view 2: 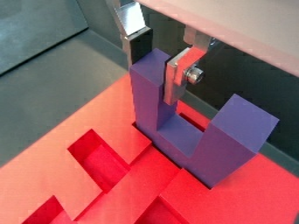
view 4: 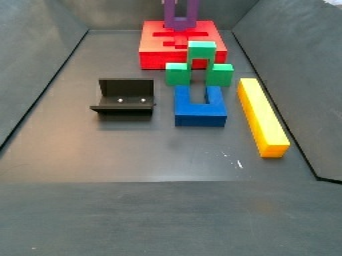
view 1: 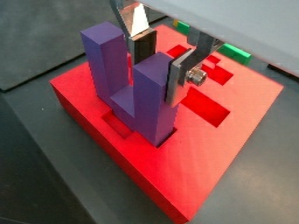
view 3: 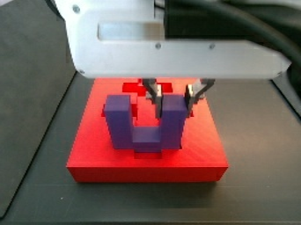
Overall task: Pick up the purple object. Move up. Move to above the board. Insert the purple object.
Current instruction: Insert the purple object.
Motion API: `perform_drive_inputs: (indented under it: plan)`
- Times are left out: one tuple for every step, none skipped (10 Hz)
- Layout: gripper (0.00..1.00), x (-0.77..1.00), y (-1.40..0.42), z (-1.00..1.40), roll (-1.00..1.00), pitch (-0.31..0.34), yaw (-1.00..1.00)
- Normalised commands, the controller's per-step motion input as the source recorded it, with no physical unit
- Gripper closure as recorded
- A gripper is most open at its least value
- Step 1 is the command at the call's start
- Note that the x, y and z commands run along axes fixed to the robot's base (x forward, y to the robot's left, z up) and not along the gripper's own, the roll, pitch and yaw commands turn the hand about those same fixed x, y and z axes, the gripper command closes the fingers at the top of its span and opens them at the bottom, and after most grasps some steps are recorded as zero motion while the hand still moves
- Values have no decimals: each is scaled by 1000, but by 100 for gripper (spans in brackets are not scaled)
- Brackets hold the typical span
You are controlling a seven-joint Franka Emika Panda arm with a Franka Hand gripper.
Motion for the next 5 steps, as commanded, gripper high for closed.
perform_drive_inputs:
  plan:
    - [100,0,0,-589,60,-87,0]
    - [100,0,-23,-560,87,-60,0]
    - [100,0,-46,-394,103,-10,0]
    - [100,0,0,0,4,0,0]
    - [100,0,0,0,16,0,0]
